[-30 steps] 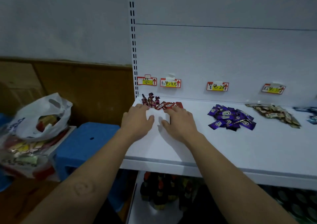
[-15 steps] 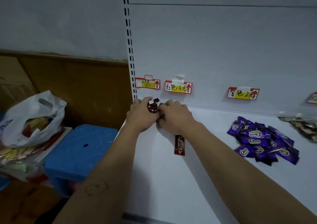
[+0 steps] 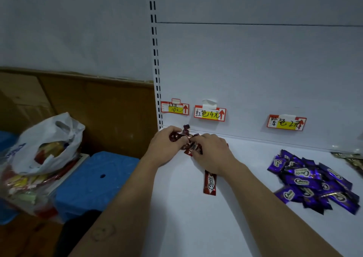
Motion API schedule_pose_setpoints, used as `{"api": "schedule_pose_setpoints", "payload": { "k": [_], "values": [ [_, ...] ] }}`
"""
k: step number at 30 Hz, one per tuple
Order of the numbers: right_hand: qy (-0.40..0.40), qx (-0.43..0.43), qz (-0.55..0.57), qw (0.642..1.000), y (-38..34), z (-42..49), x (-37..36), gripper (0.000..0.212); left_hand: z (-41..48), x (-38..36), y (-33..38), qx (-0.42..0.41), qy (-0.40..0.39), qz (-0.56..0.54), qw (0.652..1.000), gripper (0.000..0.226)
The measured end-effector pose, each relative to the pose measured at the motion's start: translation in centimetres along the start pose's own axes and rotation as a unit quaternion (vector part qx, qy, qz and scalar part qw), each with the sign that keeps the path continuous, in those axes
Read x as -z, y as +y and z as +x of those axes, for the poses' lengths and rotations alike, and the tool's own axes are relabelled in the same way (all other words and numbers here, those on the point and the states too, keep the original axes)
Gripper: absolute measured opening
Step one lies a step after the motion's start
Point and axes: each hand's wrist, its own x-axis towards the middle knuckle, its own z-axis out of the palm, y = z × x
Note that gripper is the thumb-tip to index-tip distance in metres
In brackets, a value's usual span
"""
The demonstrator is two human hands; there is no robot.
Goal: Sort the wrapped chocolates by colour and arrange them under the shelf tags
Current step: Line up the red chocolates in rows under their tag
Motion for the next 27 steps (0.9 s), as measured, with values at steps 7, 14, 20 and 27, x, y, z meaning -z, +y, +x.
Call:
{"api": "schedule_pose_setpoints", "payload": {
  "k": [7, 14, 20, 27],
  "values": [
    [0.034, -0.002, 0.018, 0.999, -0.7, 0.3, -0.1, 0.039, 0.6, 1.0, 1.2, 0.017, 0.008, 0.004, 1.000, 0.028],
    [0.062, -0.028, 0.078, 0.995, -1.7, 2.2, 1.0, 0.033, 3.6, 4.0, 1.5, 0.076, -0.076, 0.059, 0.992, 0.021],
    [0.021, -0.045, 0.026, 0.998, -3.0, 4.8, 0.1, 0.036, 4.1, 3.3, 1.0, 0.055, -0.037, 0.043, 0.997, 0.003],
    [0.011, -0.032, -0.018, 0.999, -2.8, 5.6, -0.8, 0.043, 3.9, 2.4, -0.2, 0.027, 0.096, 0.062, 0.993, 0.005]
  ]
}}
